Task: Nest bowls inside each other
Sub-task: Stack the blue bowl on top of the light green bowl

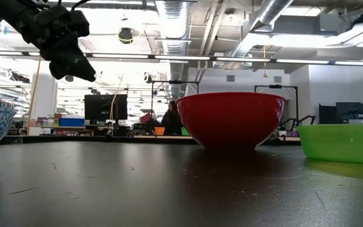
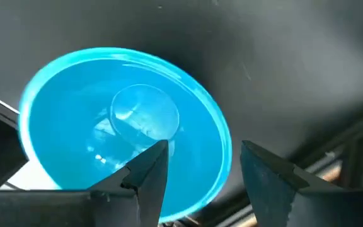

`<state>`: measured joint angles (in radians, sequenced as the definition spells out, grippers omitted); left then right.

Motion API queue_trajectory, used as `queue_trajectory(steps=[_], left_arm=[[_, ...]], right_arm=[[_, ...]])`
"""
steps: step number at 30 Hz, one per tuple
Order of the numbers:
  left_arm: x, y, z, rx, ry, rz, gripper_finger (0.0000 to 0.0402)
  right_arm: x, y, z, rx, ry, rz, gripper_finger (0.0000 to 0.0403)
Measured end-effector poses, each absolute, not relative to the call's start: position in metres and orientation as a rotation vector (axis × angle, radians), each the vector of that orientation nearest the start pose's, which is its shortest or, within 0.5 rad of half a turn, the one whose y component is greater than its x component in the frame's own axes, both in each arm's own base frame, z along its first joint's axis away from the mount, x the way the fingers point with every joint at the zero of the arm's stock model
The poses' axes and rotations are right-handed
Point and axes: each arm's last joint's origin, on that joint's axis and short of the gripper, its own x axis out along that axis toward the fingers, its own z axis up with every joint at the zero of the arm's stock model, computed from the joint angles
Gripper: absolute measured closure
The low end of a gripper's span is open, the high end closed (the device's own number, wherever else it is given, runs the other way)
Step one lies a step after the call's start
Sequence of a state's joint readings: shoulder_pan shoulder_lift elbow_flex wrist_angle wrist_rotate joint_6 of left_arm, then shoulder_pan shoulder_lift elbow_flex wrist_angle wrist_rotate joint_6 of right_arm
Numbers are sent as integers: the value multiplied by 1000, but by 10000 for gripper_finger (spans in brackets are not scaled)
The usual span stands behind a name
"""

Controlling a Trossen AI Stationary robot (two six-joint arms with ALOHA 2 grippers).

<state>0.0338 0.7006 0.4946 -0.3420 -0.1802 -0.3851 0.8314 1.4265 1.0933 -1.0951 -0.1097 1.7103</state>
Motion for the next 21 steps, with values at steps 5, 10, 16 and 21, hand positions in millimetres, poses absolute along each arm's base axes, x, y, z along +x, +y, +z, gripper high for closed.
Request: queue_trajectory(steps=[5, 10, 16, 21], left_arm=[[152, 10, 232, -353, 499, 306, 289], [152, 10, 232, -355, 499, 307, 289], [152, 10, 232, -381, 495, 316, 289], [152, 11, 232, -387, 486, 349, 289]], right_arm=[[162, 183, 226, 811, 1545, -519, 189], [158, 179, 213, 763, 1564, -520, 189], [156, 178, 199, 726, 1597, -441, 189], [153, 175, 185, 700, 1621, -390, 196]])
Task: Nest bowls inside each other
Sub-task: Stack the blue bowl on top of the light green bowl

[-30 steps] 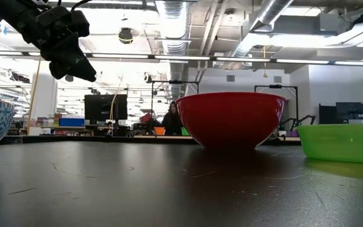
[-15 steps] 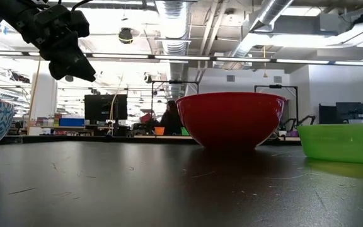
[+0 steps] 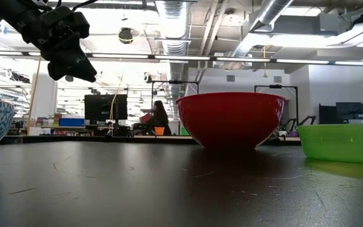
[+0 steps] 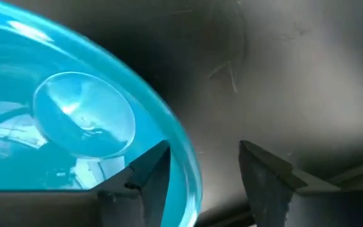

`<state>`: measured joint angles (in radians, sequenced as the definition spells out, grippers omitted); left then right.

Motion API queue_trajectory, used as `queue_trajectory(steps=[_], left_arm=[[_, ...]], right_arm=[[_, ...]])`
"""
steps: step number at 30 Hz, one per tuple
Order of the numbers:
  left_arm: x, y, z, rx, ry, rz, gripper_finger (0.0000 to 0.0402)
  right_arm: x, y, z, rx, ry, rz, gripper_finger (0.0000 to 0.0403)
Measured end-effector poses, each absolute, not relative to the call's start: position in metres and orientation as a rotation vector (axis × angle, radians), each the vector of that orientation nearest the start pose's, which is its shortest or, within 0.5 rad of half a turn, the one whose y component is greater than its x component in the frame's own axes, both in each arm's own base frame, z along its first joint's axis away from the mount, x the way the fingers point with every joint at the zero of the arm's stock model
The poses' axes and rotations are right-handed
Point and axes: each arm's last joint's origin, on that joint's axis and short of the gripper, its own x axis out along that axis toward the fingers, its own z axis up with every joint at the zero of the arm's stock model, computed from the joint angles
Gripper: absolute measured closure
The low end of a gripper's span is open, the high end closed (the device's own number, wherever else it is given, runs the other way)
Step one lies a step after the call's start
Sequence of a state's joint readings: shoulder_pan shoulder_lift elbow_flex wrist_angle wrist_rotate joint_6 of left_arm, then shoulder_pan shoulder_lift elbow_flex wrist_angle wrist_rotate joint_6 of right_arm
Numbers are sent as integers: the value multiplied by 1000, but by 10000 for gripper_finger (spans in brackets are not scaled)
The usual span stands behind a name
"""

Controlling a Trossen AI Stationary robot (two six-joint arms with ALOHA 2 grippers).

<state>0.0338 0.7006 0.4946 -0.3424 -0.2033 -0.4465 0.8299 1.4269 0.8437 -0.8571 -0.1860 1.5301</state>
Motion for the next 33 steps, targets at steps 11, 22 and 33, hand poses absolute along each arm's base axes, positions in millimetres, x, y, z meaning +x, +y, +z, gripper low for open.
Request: queue_trajectory(steps=[11, 22, 33], left_arm=[[152, 12, 232, -387, 477, 382, 289], [152, 12, 232, -395, 475, 385, 289], [152, 12, 232, -391, 476, 385, 289]], right_arm=[[154, 176, 181, 627, 1616, -267, 307], [168, 160, 230, 901, 1576, -84, 383], [214, 60, 314, 856, 851, -279, 389]])
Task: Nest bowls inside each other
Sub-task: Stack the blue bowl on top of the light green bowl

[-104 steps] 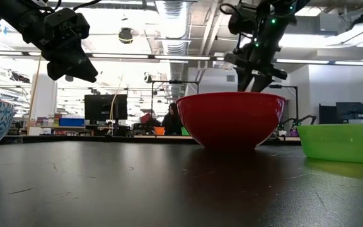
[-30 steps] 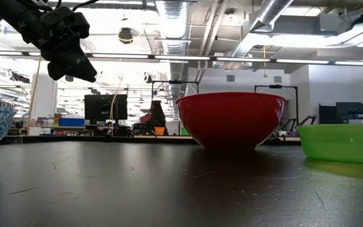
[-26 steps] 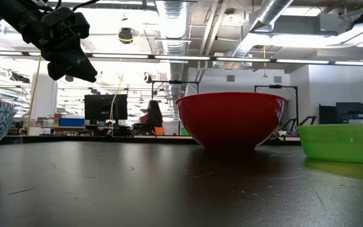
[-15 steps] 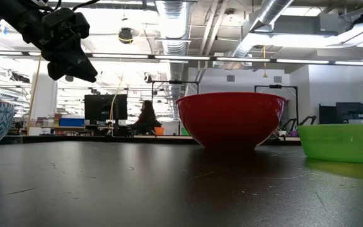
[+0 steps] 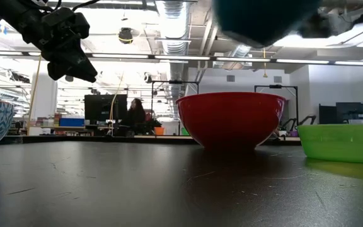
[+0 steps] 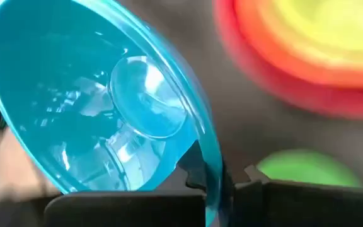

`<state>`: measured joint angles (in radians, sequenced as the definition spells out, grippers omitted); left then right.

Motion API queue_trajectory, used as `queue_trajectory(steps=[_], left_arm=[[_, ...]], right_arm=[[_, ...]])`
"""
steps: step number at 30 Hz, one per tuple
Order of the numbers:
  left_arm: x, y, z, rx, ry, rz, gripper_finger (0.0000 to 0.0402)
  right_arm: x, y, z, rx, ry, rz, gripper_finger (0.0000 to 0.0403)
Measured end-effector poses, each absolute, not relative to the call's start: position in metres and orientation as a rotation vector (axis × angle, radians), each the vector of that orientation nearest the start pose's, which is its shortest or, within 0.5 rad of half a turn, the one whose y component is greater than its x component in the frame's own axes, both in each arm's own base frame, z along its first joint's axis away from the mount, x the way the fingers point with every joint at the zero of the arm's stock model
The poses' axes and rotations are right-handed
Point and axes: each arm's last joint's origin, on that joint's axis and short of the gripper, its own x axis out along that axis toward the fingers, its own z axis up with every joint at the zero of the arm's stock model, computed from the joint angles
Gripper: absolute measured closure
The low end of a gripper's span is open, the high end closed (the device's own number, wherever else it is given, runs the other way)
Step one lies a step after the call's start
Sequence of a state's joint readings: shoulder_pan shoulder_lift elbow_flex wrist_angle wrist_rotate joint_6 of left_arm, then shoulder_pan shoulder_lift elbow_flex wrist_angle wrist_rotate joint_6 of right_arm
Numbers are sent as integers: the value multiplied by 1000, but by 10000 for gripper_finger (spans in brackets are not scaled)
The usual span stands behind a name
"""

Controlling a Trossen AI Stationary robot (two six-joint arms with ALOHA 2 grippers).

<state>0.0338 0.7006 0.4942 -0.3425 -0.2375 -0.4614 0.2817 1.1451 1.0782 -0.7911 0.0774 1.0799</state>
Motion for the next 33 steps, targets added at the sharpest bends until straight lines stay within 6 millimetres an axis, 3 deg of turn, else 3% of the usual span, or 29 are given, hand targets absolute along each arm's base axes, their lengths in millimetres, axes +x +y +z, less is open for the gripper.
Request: queue_trajectory(steps=[5, 9, 15, 23, 33], left_arm=[[152, 12, 232, -385, 483, 375, 289], [152, 11, 232, -385, 486, 367, 289], [152, 11, 232, -392, 495, 341, 289], [150, 10, 229, -412, 533, 322, 289], [149, 9, 227, -441, 562, 310, 289]], right_arm=[[236, -7, 323, 861, 695, -502, 390], [246, -53, 322, 895, 674, -621, 390], [254, -102, 300, 958, 765, -682, 390], [259, -136, 267, 976, 902, -725, 388], [267, -144, 246, 990, 976, -758, 388]])
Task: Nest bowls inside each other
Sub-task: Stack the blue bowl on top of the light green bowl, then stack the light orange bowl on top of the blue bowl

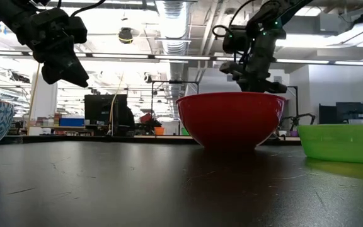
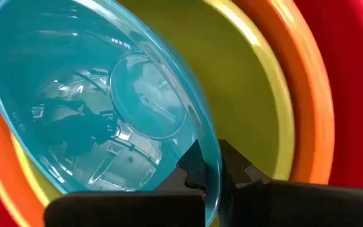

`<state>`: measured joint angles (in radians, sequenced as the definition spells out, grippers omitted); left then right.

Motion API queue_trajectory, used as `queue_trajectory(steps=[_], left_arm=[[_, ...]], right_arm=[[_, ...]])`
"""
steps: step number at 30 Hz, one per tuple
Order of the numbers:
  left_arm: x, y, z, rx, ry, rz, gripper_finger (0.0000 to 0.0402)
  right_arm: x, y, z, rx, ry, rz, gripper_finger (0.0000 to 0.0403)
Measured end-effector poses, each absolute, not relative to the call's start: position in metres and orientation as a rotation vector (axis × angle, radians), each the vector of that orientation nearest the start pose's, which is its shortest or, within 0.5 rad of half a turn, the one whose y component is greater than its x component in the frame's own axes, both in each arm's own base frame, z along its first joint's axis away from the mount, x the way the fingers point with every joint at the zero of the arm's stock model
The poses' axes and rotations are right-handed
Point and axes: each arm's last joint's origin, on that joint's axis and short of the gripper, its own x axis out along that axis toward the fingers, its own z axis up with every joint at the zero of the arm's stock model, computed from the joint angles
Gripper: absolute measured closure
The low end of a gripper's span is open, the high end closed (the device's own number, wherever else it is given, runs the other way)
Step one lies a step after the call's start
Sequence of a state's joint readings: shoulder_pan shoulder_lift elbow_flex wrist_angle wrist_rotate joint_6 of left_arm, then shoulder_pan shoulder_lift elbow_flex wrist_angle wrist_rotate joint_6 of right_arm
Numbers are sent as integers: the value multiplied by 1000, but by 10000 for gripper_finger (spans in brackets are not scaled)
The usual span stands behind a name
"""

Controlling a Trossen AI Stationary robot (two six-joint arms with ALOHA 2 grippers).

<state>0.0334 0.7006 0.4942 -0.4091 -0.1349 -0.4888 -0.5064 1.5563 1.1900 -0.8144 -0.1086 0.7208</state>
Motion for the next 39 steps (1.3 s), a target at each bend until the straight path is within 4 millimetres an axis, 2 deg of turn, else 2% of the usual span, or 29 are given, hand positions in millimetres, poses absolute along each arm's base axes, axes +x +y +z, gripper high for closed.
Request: queue_trajectory(steps=[12, 19, 28, 34, 39], left_arm=[[149, 8, 226, -465, 564, 302, 289], [149, 8, 226, -471, 566, 293, 289], [149, 8, 226, -482, 568, 289, 289], [149, 8, 226, -475, 573, 282, 289], [149, 8, 226, -463, 573, 282, 289]], right_arm=[[265, -145, 242, 971, 1005, -809, 373], [266, -145, 242, 963, 1003, -819, 321], [260, -143, 243, 970, 1042, -830, 232], [248, -135, 260, 995, 1020, -789, 192], [237, -119, 286, 1038, 935, -705, 184]])
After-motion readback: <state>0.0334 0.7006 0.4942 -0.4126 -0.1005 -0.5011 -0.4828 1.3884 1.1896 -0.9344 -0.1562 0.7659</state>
